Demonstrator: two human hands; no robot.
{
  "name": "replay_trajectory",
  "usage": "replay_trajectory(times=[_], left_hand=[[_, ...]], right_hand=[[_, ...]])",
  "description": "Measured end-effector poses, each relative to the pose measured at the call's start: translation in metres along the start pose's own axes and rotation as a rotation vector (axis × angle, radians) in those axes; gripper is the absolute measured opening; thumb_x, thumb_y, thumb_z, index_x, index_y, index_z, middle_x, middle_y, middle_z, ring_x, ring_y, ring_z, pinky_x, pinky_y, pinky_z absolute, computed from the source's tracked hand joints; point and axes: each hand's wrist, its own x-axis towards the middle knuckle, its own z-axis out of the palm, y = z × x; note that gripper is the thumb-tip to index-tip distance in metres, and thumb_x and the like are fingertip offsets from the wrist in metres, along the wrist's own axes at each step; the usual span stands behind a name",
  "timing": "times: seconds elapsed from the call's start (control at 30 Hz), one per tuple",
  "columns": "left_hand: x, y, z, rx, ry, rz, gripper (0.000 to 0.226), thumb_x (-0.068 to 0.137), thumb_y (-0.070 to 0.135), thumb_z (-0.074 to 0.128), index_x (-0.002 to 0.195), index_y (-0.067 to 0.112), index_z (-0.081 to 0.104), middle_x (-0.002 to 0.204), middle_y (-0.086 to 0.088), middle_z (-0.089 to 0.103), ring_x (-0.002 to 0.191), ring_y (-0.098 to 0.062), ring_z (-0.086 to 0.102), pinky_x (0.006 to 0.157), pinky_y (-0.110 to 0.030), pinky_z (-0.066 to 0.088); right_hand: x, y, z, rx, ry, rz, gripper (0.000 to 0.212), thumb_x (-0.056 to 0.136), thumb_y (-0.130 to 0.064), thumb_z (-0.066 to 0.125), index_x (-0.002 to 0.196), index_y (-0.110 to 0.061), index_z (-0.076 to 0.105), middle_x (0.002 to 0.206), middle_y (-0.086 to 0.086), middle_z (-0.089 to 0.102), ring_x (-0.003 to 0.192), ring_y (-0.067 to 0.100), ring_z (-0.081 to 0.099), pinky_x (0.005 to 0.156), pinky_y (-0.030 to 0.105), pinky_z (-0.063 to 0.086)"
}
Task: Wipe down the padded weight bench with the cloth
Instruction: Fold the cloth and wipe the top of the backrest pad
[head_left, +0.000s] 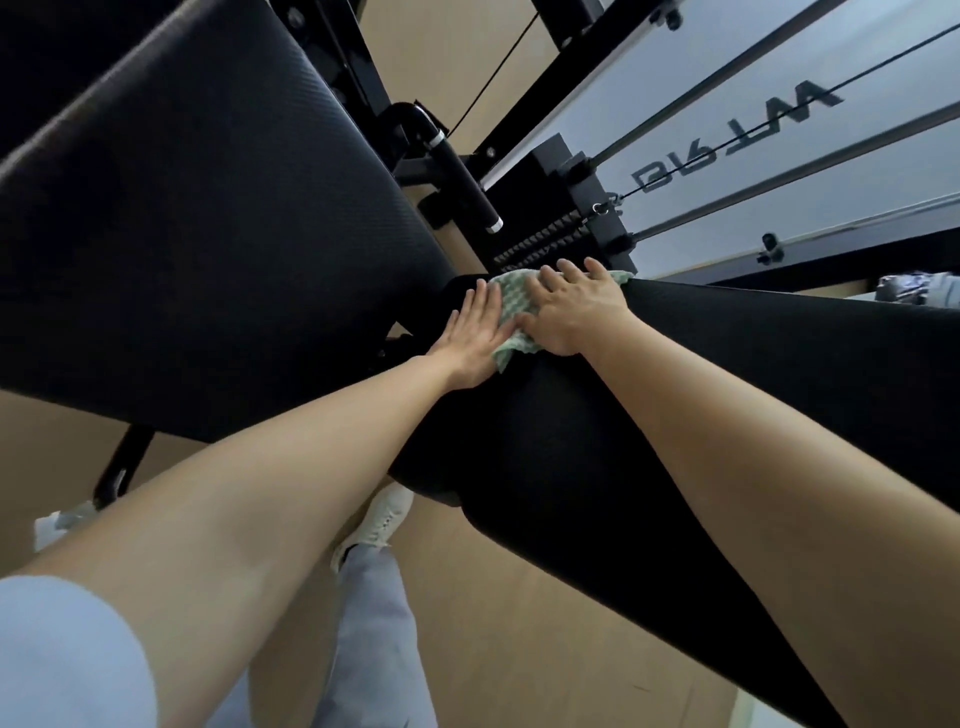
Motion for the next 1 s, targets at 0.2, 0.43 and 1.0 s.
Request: replay_trajectory(times=[0.2, 0.43, 1.0], left_hand=[[0.002, -0.015, 0.002, -0.045, 0.131, -0.035, 0.068, 0.109, 0.031, 0.024, 0.161, 0.022, -0.019, 0.168, -0.003, -0.028, 0.155, -0.022, -0.028, 0.126, -0.049, -0.015], [-0.064, -0.059, 0.038, -0.043, 0.171, -0.081, 0.060, 0.111, 0.030, 0.019, 0.162, 0.026, -0.013, 0.170, 0.010, -0.020, 0.156, -0.018, -0.023, 0.128, -0.048, -0.010], [-0.163, -0.040, 0.098, -0.527, 0.554, -0.367, 0.082, 0.083, 0.054, 0.023, 0.149, 0.015, 0.052, 0.157, -0.004, 0.048, 0.147, -0.021, 0.038, 0.123, -0.034, 0.025]], right_hand=[[0.037, -0.001, -0.006, 0.025, -0.044, -0.063, 0.073, 0.102, -0.060, 0.022, 0.163, -0.022, 0.008, 0.170, -0.001, 0.014, 0.156, 0.025, 0.016, 0.123, 0.049, 0.017], [0.009, -0.047, 0.007, -0.164, -0.053, -0.292, 0.076, 0.099, -0.064, 0.020, 0.163, -0.027, 0.001, 0.172, 0.005, -0.005, 0.157, 0.033, -0.006, 0.125, 0.053, 0.005], [-0.020, -0.118, 0.029, -0.205, -0.139, -0.653, 0.081, 0.096, -0.070, 0.021, 0.163, -0.029, -0.001, 0.172, -0.001, -0.006, 0.158, 0.027, -0.006, 0.127, 0.050, 0.000]])
